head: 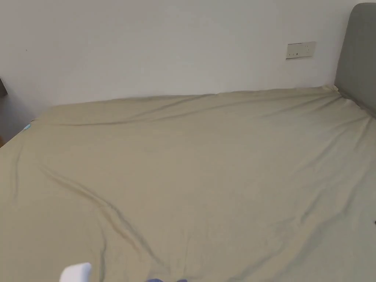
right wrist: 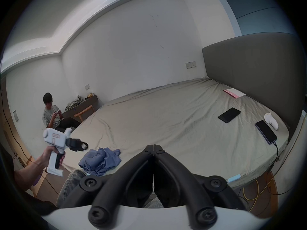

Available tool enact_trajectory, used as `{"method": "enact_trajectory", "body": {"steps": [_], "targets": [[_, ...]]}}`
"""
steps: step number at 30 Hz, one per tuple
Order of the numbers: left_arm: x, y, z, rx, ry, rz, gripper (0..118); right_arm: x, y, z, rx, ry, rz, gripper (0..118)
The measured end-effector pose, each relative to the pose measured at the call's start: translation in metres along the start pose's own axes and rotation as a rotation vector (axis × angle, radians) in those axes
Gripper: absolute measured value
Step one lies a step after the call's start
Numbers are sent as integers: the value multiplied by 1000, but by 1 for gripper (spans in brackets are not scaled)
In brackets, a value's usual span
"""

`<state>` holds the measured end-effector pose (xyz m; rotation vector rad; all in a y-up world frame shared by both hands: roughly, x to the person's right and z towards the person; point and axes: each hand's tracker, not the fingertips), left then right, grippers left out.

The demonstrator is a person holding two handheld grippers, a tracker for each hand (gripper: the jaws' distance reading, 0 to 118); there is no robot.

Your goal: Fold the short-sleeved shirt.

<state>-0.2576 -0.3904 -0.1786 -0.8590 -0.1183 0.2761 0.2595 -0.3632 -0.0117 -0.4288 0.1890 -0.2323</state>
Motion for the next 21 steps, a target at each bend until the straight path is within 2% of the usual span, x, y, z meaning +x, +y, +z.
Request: {"method": "enact_trajectory", "body": {"steps": [2,5,8,11,12,13,14,18,21], "targets": [[4,0,0,26,143,13,109,2,-1,0,4,-2,-9,1],[26,-18,-29,-10,149,-110,105,6,-2,-1,6,2,-49,1],[57,-45,-69,-135,125,-205,86,8,-3,-1,-8,-31,-69,1],[77,-71,-108,-260,-21,-100,85,14,-8,3,-16,-49,-101,1],[92,-80,-106,-240,38,-131,87,16,-8,5,-20,-49,-115,1],[106,-86,-98,-144,142,-244,88,17,-10,8,-21,-51,-117,1],[110,-89,-96,-123,132,-268,88,18,-10,10,-20,-53,-116,1],[90,-80,-74,-117,-13,-63,87,13,-7,7,-25,-48,-126,1],[50,-59,-39,-61,-170,72,86,2,1,-1,-25,-38,-99,1]]}}
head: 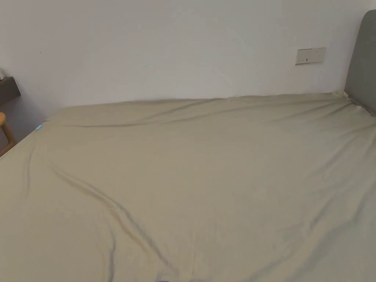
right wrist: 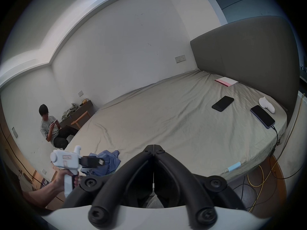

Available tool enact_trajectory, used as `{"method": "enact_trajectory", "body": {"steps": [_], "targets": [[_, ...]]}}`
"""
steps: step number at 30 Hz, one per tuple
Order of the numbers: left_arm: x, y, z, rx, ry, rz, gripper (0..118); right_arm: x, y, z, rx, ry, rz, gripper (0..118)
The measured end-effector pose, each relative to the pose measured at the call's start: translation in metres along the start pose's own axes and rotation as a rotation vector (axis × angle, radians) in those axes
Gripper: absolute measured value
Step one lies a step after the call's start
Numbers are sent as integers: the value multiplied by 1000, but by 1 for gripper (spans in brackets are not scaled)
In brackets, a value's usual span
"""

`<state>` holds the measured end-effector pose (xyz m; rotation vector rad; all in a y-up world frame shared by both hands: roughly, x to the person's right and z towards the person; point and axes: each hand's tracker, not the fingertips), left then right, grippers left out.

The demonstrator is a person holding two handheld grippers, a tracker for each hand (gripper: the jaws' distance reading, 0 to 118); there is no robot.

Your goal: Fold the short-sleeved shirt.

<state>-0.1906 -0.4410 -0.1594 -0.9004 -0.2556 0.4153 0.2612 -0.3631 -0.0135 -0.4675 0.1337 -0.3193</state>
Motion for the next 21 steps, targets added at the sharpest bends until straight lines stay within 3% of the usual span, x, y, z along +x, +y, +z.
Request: {"method": "enact_trajectory", "body": {"steps": [3,5,9,13,16,19,21], "targets": [[-39,21,65,168,-81,84,88,-26,8,-15,-8,30,120,1],[-72,30,106,271,-59,144,91,-53,11,-36,-57,103,222,1],[-135,30,148,304,-59,332,91,-118,1,-93,-130,280,379,1],[-136,12,169,320,19,354,91,-187,-38,-188,-294,480,336,1],[-146,10,165,296,22,354,91,-224,-87,-265,-503,525,297,1],[-144,19,150,228,-2,347,91,-233,-155,-316,-715,412,473,1],[-138,28,142,199,-13,305,91,-203,-147,-297,-426,581,285,1]]}}
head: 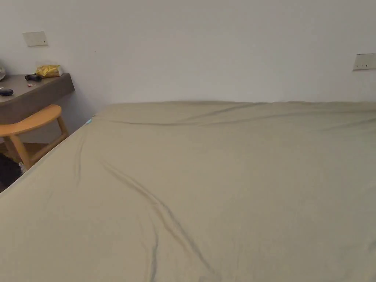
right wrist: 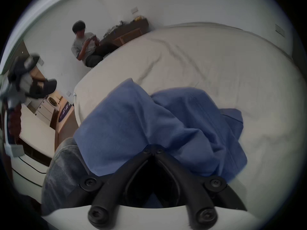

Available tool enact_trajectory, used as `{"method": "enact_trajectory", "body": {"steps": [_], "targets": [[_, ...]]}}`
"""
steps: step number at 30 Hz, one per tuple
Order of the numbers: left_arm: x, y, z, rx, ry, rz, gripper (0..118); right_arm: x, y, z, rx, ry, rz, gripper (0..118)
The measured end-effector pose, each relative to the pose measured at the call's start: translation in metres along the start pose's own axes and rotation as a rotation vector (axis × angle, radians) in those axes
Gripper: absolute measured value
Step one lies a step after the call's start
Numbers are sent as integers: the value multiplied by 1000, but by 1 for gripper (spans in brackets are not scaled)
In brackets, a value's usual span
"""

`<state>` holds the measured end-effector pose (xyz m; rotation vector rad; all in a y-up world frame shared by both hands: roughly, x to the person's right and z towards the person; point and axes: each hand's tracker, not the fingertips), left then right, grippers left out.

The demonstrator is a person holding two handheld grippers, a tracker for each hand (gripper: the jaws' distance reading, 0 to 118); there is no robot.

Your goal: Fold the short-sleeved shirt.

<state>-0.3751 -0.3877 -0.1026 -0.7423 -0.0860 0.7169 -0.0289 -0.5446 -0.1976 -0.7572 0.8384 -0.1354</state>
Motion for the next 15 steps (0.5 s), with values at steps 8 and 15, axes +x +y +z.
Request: {"method": "enact_trajectory", "body": {"steps": [8,15], "targets": [[-1,8,-125,-376,-83,-115,104,43,-14,24,-91,-26,-115,1],[-3,-37,-213,-622,-116,26,97,34,-20,23,-64,-53,-85,1]]}}
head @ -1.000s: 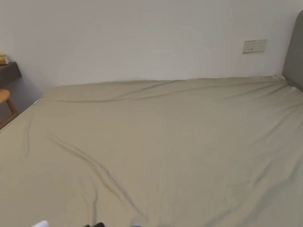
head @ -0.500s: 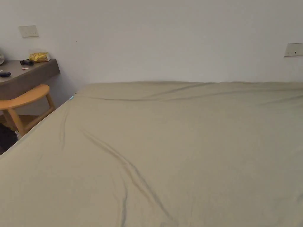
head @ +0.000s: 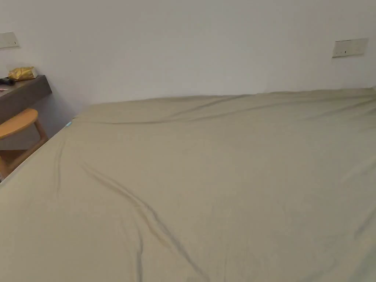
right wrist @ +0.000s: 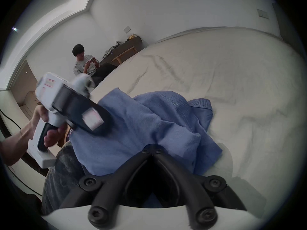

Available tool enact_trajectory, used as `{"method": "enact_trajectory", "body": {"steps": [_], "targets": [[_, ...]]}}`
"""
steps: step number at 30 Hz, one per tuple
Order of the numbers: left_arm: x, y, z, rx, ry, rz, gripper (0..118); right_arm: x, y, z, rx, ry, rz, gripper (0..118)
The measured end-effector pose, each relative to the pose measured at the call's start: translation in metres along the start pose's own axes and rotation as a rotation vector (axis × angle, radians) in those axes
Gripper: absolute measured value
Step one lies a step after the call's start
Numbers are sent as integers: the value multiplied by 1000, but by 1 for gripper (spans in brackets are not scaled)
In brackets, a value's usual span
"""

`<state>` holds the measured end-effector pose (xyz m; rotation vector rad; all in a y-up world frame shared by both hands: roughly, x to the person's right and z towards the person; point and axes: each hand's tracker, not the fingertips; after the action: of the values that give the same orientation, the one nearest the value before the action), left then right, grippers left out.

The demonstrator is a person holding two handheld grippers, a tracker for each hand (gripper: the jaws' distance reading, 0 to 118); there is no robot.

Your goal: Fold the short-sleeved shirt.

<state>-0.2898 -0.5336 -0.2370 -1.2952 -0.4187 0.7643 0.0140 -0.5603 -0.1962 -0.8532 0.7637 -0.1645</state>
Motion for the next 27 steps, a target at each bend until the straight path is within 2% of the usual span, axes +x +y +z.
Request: {"method": "enact_trajectory", "body": {"steps": [1,2,3,5,8,11,15,18,21,22,23,27], "targets": [[7,2,8,43,-3,-41,87,2,-1,2,13,5,-18,1],[7,6,11,12,13,-44,56,3,0,3,12,11,-40,1],[3,7,12,12,88,-53,40,3,1,4,12,13,-53,1],[-8,5,11,12,40,-50,40,4,3,3,7,21,-62,1],[-3,1,22,32,77,-89,40,-4,17,14,-23,24,-80,1],[-11,12,58,48,117,-143,39,-12,26,41,39,34,-27,1],[-60,45,138,119,345,-174,39,-15,40,66,59,-14,21,1],[-130,69,205,111,457,-72,39,-12,45,75,73,-46,29,1],[-169,87,269,86,558,57,39,-4,46,70,51,-93,38,1],[-180,91,289,115,590,74,39,-2,47,68,31,-113,35,1],[-166,89,304,140,635,77,39,-1,46,65,28,-130,29,1],[-189,107,340,144,776,42,39,1,41,60,15,-140,-18,1]]}}
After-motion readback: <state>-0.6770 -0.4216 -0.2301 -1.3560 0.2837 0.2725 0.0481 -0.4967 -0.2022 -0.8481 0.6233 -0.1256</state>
